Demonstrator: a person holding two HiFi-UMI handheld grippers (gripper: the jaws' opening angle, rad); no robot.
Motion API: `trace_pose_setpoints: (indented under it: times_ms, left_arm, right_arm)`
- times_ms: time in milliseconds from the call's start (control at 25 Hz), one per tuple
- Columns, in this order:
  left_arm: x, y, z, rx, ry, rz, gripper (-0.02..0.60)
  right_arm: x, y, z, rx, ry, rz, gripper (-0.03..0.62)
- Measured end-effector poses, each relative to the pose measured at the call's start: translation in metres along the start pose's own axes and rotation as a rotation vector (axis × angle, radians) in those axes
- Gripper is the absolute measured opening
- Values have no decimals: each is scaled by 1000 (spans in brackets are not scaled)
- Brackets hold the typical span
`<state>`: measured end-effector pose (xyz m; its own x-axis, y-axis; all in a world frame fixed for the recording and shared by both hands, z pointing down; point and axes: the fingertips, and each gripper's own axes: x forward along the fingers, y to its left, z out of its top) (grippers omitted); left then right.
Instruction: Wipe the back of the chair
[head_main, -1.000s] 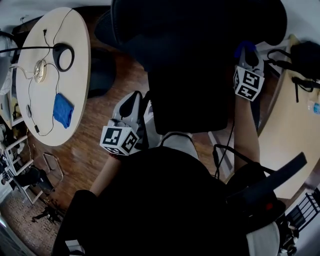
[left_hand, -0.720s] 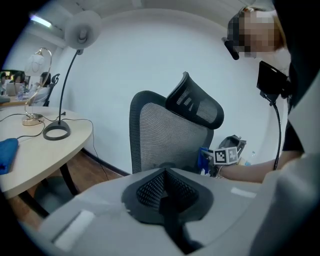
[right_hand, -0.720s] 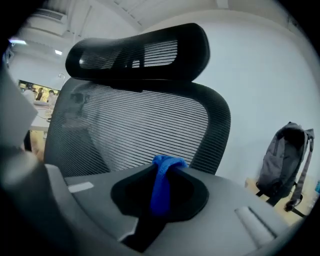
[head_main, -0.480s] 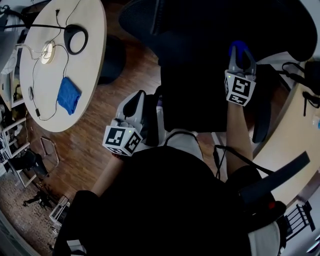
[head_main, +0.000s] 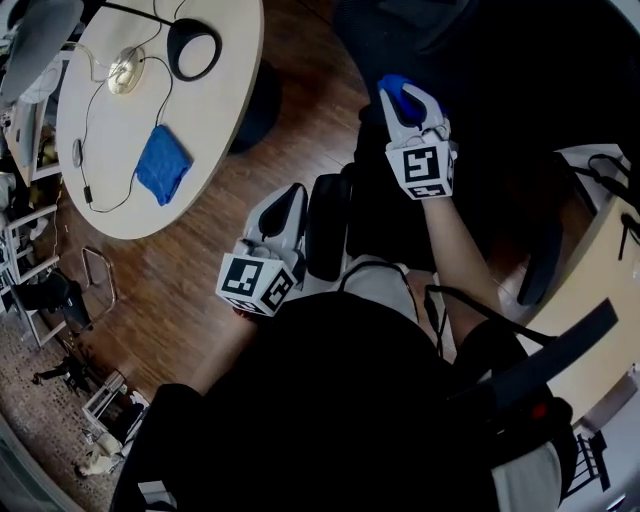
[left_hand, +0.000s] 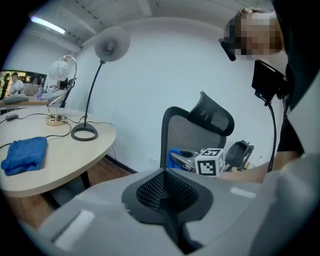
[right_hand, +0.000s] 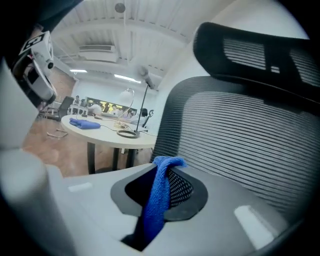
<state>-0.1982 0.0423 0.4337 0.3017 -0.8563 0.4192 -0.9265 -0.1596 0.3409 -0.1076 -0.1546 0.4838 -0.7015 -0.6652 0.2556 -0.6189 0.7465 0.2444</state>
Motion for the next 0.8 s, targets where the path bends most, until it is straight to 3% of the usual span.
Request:
trace_pose_setpoints:
  times_ms: [240,480,640,800]
  left_arm:
    - [-17,17,6,2,-17,24,6]
    - [-15,15,4,10,-7,-18,6]
    - [2,-12,-1,17,7,-83,6]
    - [25,-54,-8,41,31,-176,6]
  right_arm:
    - [32,5,5,-6,30,-30,40]
    - [33,8,17,59,8,3,41]
    - [-28,-20,16,96,-44,-61,41]
    - [-125,-83,-63,153,148,-221,41]
